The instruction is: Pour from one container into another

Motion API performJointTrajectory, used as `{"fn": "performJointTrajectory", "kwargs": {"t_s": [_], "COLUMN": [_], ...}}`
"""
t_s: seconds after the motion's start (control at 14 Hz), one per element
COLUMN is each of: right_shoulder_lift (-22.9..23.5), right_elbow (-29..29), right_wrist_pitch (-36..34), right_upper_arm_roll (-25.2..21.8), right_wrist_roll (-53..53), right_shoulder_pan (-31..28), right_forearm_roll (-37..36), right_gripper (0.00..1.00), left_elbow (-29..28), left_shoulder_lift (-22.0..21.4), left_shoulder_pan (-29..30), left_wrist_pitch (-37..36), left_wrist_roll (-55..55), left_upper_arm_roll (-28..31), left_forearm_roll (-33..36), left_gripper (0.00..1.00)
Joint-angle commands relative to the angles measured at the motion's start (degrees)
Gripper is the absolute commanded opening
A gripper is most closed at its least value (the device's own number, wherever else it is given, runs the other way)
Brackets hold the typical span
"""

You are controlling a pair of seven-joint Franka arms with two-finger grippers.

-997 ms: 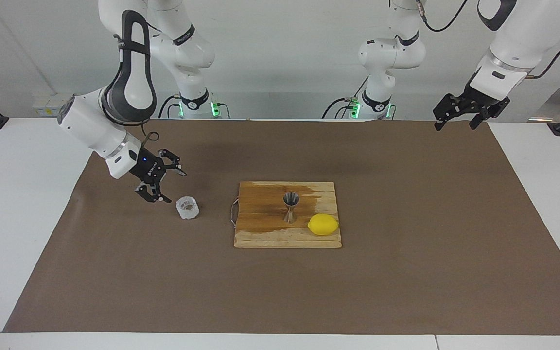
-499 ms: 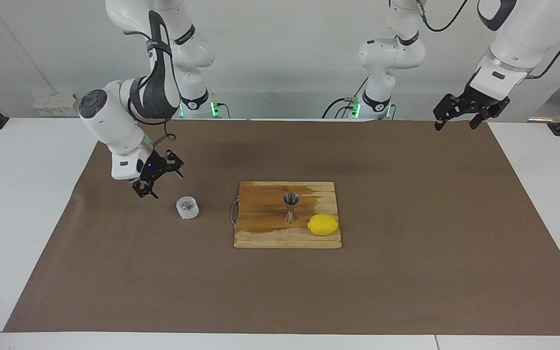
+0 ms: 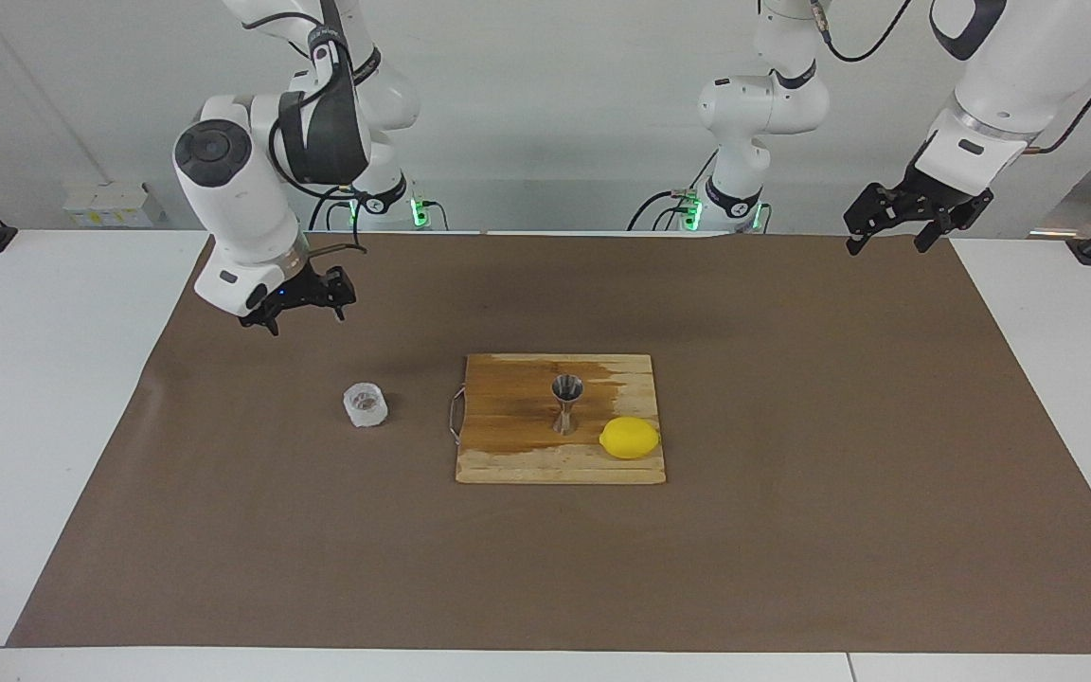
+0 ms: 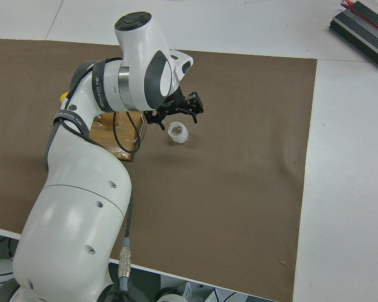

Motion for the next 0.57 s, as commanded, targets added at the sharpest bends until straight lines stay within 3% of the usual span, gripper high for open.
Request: {"fn": "performJointTrajectory", "kwargs": {"t_s": [0.0, 0.21, 0.5], "right_shoulder_lift": [0.87, 0.61, -0.79], "right_elbow": [10.28, 15.22, 14.88], "right_wrist_pitch": [-8.4, -13.76, -13.43], "right_upper_arm_roll": [-0.16, -0.61, -0.7], "right_wrist_roll": [3.86, 8.32, 8.88], "right_shoulder_pan": [-1.62, -2.33, -2.5], "right_forearm_roll": [3.42, 5.82, 5.04], "right_gripper": [1.0, 1.0, 1.0], "left_elbow": [-0.4, -0.4, -0.4], "left_shoulder_lift": [-0.25, -0.25, -0.25], "left_shoulder_pan": [0.37, 0.28, 0.37], "left_wrist_pitch": [0.06, 0.06, 0.06], "left_wrist_roll": [0.67, 0.67, 0.67], "left_upper_arm_roll": [-0.09, -0.09, -0.09], "left_forearm_roll": [0.26, 0.26, 0.26], "left_gripper": [1.0, 1.0, 1.0]}}
